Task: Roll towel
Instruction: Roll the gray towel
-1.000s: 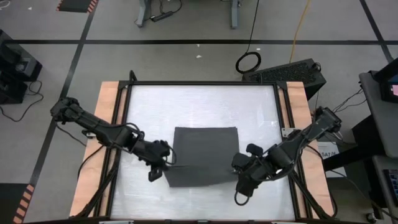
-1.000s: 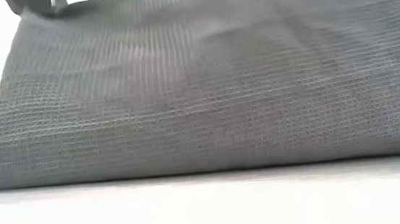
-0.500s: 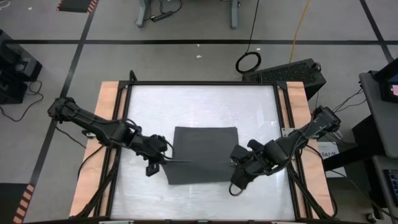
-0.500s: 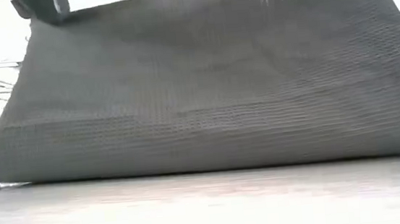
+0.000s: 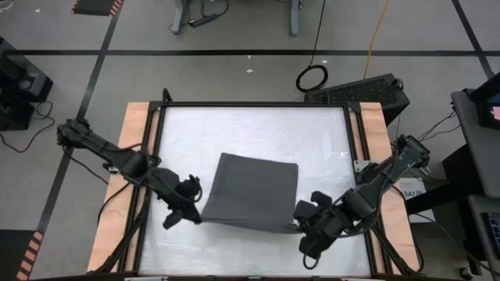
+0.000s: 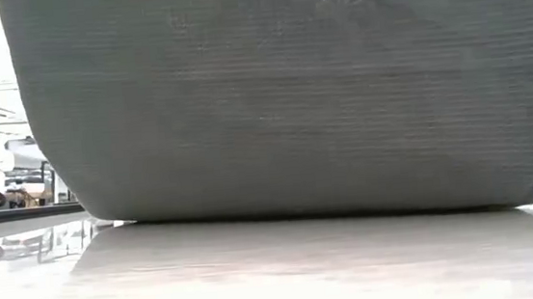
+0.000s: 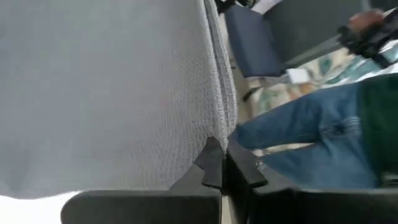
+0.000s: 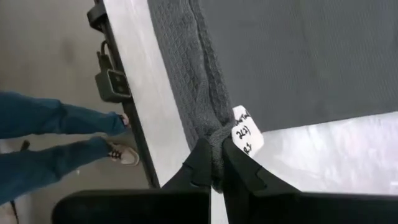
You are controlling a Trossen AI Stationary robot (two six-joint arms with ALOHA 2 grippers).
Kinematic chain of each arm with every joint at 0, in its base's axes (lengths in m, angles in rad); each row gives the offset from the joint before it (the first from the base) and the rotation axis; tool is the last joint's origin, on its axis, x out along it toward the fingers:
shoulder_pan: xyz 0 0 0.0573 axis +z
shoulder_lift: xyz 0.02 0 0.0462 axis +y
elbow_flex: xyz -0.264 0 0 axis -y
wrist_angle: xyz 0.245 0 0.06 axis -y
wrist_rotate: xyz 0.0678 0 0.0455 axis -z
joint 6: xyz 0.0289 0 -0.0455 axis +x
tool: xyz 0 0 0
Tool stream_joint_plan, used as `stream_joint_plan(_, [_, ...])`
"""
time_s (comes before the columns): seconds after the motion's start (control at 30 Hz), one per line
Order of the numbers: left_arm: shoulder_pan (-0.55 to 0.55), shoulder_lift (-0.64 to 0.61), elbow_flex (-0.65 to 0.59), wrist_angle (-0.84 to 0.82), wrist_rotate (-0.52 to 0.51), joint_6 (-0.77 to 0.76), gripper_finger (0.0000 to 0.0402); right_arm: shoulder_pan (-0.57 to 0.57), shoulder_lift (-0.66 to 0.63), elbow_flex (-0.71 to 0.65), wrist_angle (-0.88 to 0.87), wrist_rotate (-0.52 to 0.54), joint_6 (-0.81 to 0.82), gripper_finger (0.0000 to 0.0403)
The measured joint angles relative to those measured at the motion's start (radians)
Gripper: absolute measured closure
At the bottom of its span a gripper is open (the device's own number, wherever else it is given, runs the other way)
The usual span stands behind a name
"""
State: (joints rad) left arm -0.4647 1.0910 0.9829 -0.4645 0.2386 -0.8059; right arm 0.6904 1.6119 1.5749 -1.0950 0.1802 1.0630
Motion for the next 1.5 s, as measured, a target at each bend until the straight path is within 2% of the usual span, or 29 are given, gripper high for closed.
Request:
stream_joint_plan(0.27, [-0.081,0.052,-0.001,0.196,-0.005,-0.164,0.0400,0.109,0.000,0.000,0.024,0.016,0.055,0.0399])
stream_joint_plan(0.4, [-0.085,0.071,-0.001,0.229,-0.042,-0.158,0.0400,0.134,0.000,0.000,0.016,0.011,0.029,0.0399])
stream_joint_plan(0.53, [-0.067,0.102,-0.001,0.186,-0.066,-0.103,0.0400,0.114,-0.001,0.000,-0.042,0.003,-0.011,0.0399])
stream_joint_plan(0.77, [-0.006,0.119,-0.001,-0.023,-0.124,-0.043,0.0400,-0.034,-0.002,0.000,-0.178,-0.012,-0.217,0.0399])
stream_joint_plan(1.0, [0.066,0.112,-0.001,-0.219,-0.225,0.053,0.0400,-0.240,-0.002,0.000,-0.186,-0.088,-0.502,0.0399])
stream_joint_plan(1.17, [0.114,0.112,-0.001,-0.327,-0.302,0.130,0.0400,-0.376,-0.002,0.000,-0.199,-0.120,-0.653,0.0399])
stream_joint_plan(1.3, [0.154,0.112,-0.006,-0.370,-0.373,0.213,0.0400,-0.462,-0.004,-0.052,-0.167,-0.164,-0.728,0.0399])
stream_joint_plan(1.37, [0.181,0.112,-0.021,-0.345,-0.370,0.275,0.0400,-0.488,-0.004,-0.086,-0.145,-0.199,-0.741,0.0399])
stream_joint_plan(1.5, [0.222,0.112,-0.052,-0.297,-0.262,0.343,0.0400,-0.507,-0.004,-0.146,-0.081,-0.284,-0.726,0.0399])
